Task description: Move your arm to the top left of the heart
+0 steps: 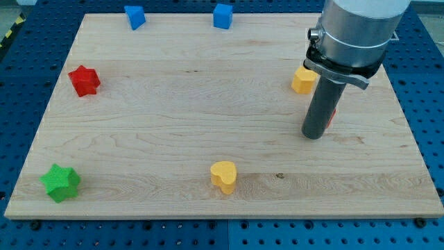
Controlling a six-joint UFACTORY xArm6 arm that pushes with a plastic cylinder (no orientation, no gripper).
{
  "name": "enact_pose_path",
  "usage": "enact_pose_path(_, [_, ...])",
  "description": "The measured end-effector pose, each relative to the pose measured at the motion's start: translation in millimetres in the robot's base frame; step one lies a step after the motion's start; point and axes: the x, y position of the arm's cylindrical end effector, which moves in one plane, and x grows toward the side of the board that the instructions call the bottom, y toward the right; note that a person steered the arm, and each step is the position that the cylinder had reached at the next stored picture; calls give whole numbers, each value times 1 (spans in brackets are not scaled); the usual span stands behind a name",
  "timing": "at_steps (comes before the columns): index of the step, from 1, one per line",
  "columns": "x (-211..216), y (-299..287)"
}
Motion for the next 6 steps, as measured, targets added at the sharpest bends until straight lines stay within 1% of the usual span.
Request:
enact_pose_path(1, [-2, 1])
enact_pose_path(2, [16, 9])
enact_pose_path(3, [23, -25])
enact_pose_path(5, [22, -187])
enact_pose_path(6, [73, -213])
